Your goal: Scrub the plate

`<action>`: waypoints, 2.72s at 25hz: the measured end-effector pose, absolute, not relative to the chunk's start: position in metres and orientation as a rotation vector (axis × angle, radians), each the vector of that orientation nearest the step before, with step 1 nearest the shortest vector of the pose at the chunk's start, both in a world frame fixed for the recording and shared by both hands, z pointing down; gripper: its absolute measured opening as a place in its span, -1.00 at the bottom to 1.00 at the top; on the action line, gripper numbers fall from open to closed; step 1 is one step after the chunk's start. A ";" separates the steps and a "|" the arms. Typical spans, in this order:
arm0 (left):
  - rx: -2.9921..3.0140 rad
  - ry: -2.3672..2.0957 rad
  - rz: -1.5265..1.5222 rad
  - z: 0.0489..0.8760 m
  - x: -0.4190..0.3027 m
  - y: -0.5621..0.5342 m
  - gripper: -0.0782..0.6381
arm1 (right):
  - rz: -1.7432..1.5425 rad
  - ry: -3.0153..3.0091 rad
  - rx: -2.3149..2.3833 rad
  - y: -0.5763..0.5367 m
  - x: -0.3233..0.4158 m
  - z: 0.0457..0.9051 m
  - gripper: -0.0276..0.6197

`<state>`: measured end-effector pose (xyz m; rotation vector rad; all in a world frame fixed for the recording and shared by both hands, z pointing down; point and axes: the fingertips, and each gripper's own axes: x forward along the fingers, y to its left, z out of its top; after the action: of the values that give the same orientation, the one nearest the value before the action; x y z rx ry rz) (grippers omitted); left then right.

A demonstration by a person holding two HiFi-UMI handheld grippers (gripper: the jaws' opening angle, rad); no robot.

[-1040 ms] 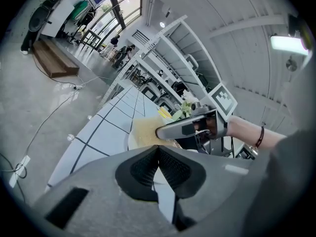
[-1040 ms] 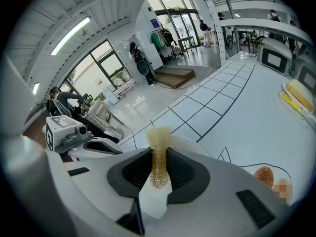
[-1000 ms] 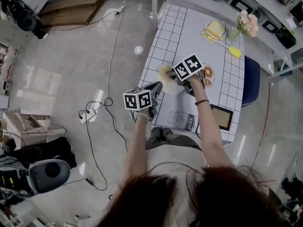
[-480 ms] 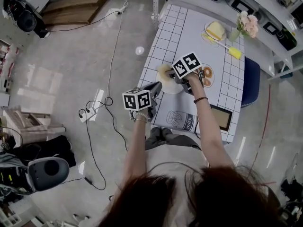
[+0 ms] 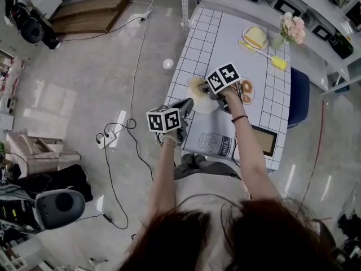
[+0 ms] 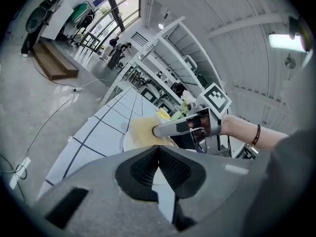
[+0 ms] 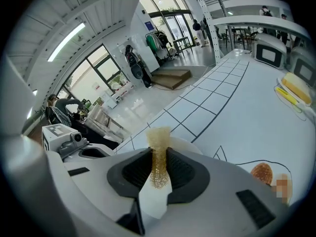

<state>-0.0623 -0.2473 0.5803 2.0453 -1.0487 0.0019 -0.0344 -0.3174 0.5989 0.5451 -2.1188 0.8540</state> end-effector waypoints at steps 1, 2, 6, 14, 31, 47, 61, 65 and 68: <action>2.047 -1.044 0.001 0.579 -0.061 -0.247 -0.75 | 0.859 -2.118 0.552 -0.318 -0.033 0.599 -0.67; 2.050 -1.040 -0.001 0.578 -0.060 -0.247 -0.75 | 0.870 -2.117 0.558 -0.319 -0.031 0.599 -0.67; 2.059 -1.037 0.020 0.577 -0.058 -0.248 -0.75 | 0.914 -2.108 0.593 -0.323 -0.022 0.599 -0.67; 2.080 -1.017 0.060 0.577 -0.048 -0.248 -0.75 | 0.925 -2.101 0.633 -0.327 -0.008 0.598 -0.67; 2.109 -0.968 0.108 0.580 -0.029 -0.248 -0.75 | 0.962 -2.077 0.670 -0.330 0.019 0.595 -0.67; 2.096 -0.989 0.129 0.586 -0.027 -0.244 -0.75 | 0.935 -2.016 0.583 -0.312 0.037 0.593 -0.67; 2.095 -1.000 0.146 0.587 -0.024 -0.234 -0.75 | 0.951 -2.004 0.554 -0.293 0.044 0.595 -0.67; 2.089 -1.011 0.135 0.586 -0.027 -0.232 -0.75 | 0.950 -2.002 0.543 -0.289 0.042 0.595 -0.67; 2.082 -1.015 0.139 0.589 -0.027 -0.230 -0.75 | 0.956 -2.004 0.537 -0.286 0.041 0.596 -0.67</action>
<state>-0.0275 -0.2298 0.5888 2.0816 -1.0150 0.1394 0.0412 -0.2857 0.5961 0.5367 -2.0038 0.9561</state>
